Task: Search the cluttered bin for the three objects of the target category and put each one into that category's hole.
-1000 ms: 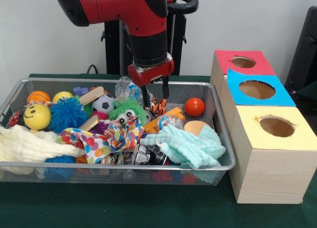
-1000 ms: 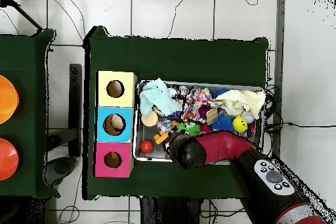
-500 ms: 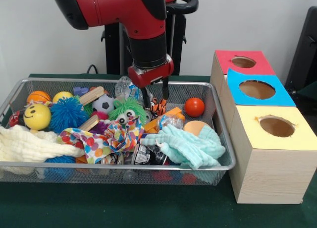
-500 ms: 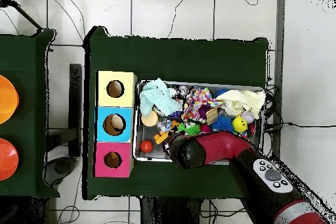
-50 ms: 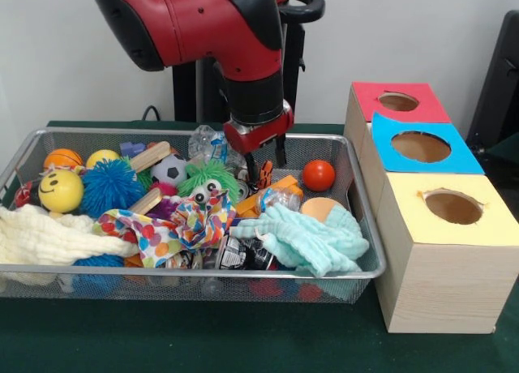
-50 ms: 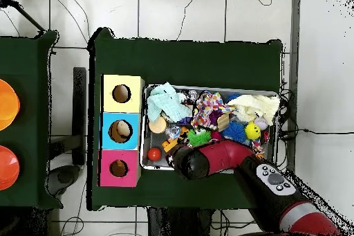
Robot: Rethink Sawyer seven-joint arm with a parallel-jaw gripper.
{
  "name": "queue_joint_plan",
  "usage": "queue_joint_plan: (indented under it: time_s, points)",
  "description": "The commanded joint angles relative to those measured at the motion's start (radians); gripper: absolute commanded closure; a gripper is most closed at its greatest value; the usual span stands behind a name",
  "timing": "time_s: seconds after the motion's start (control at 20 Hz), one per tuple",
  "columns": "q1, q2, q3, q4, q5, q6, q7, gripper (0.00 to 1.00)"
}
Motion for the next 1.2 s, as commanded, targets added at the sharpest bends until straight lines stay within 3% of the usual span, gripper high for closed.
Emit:
queue_joint_plan:
  time_s: [0.05,0.9,1.2]
  points:
    - [-0.006,0.044,-0.006,-0.121,-0.063,-0.065,0.024,0.00]
    - [-0.033,0.038,0.020,-0.115,-0.055,-0.052,0.004,0.00]
    - [-0.067,0.034,0.037,-0.104,-0.065,-0.038,-0.040,0.00]
